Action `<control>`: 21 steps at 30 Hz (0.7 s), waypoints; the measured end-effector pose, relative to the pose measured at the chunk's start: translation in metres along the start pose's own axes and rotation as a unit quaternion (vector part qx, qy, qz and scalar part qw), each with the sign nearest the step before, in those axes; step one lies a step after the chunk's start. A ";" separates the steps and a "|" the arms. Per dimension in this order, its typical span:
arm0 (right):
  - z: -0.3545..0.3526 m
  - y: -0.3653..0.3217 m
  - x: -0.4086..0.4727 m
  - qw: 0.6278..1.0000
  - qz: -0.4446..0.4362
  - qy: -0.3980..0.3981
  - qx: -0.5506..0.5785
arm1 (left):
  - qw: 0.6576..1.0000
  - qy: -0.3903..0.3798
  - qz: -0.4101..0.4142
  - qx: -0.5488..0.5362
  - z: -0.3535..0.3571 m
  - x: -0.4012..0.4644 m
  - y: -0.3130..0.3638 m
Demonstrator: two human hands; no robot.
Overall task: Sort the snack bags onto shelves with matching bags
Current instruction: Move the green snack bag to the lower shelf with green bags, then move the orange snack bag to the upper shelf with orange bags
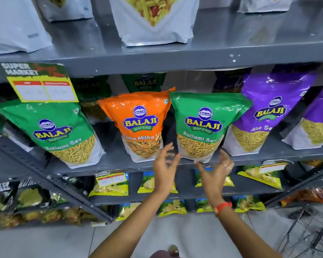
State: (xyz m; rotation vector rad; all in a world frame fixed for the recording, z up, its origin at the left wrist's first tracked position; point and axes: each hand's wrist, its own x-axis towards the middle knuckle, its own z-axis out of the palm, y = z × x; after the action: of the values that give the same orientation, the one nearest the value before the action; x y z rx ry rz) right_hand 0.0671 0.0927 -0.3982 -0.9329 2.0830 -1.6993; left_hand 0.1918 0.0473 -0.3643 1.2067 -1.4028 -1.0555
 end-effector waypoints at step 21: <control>0.125 -0.050 0.001 0.943 -0.027 -0.332 -0.005 | 0.996 -0.040 -0.077 -0.012 -0.126 0.077 -0.043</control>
State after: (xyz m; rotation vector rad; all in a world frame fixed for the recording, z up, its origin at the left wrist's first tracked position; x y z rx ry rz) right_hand 0.1557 -0.0072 -0.3826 -1.3461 1.6170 -1.1572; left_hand 0.3197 -0.0373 -0.3774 1.2835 -1.3718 -1.2361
